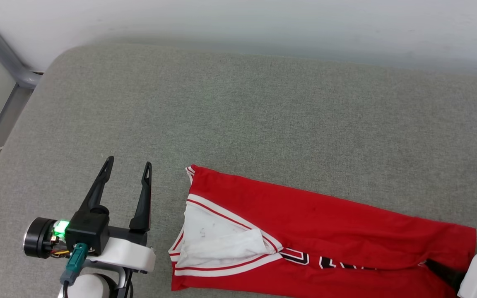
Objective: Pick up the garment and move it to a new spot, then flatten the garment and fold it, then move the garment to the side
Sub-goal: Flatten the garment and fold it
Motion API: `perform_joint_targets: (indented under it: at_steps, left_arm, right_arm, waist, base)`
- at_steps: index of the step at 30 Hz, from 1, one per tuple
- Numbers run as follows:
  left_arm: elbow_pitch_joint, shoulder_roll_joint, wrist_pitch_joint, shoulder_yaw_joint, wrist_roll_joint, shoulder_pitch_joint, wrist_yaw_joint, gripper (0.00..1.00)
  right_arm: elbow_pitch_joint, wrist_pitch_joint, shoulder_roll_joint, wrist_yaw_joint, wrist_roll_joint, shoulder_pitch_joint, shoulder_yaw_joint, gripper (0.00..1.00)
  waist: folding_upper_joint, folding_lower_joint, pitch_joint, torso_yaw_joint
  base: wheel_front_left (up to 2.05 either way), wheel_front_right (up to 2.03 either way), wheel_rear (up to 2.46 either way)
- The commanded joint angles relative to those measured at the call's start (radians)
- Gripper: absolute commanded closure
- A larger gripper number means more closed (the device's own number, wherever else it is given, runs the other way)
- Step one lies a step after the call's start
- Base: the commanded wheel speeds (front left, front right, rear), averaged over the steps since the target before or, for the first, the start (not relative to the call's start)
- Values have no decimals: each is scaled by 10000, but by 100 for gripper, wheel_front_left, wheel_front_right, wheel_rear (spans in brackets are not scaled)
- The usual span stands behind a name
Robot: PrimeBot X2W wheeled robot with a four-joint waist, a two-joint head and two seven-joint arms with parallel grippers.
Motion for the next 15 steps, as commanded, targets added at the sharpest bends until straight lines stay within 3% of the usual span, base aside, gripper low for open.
perform_joint_targets:
  at_steps: [1,2,15]
  left_arm:
    - [62,-115,-43,137,138,13,-116,0]
    - [87,-151,-43,195,169,19,-186,0]
    - [294,-606,-42,735,608,222,-711,0]
  right_arm:
    - [524,11,500,29,167,105,561,91]
    - [566,-64,444,29,185,103,615,100]
    - [888,-1428,-704,2,413,107,287,100]
  waist:
    - [1,0,-17,-4]
    - [1,0,-26,-9]
    - [1,0,-323,-145]
  base:
    - [0,0,0]
    - [0,0,0]
    - [0,0,0]
